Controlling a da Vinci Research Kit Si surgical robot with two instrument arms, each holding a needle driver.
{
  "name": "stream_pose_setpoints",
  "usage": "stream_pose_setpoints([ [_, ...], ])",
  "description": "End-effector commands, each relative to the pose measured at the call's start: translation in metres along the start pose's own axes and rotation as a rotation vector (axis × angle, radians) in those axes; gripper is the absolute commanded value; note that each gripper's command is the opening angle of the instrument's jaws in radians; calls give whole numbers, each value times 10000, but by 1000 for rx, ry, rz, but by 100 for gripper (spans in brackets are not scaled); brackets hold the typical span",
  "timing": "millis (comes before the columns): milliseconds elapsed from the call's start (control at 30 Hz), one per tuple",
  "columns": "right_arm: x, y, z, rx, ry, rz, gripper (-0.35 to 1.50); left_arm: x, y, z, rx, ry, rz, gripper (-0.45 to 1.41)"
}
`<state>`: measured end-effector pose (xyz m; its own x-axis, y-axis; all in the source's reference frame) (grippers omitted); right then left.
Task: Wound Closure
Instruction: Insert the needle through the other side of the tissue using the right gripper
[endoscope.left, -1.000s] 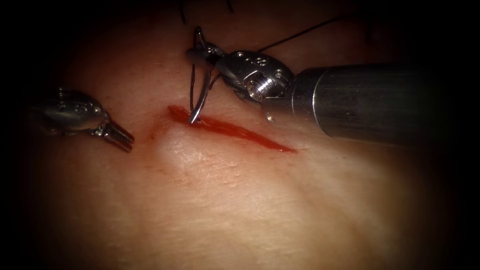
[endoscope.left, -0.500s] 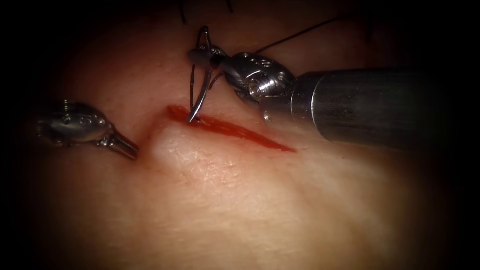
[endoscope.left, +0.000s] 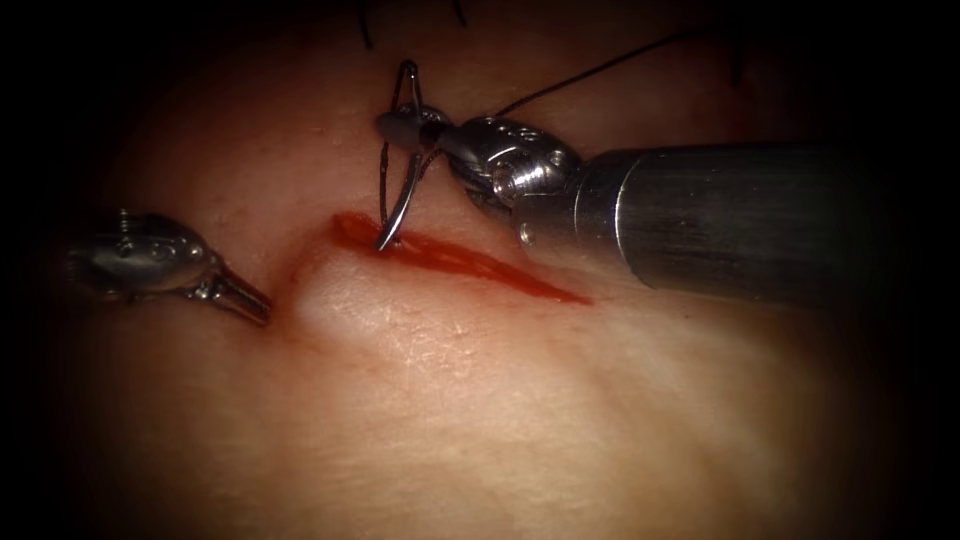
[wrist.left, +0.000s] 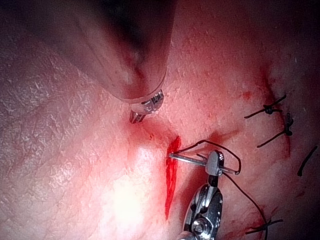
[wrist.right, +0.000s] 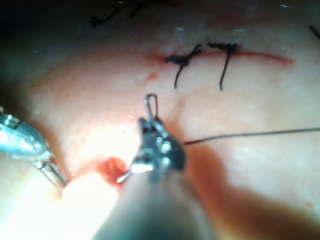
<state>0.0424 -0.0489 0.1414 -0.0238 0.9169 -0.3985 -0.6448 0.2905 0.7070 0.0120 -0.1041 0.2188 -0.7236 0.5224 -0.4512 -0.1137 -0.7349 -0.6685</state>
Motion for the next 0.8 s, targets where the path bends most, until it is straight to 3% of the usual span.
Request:
stream_pose_setpoints([
  [33,-3,-1,8,-6,-3,34,-35,-3,4,9,-2,1,-2,12],
  [200,-5,-4,9,-10,-12,198,-35,-3,6,9,-1,7,-4,12],
  [400,-10,-10,12,-7,-16,197,-35,-3,5,9,-1,10,-6,12],
  [800,-21,-18,17,46,-48,376,-35,-4,4,7,0,10,-7,10],
])
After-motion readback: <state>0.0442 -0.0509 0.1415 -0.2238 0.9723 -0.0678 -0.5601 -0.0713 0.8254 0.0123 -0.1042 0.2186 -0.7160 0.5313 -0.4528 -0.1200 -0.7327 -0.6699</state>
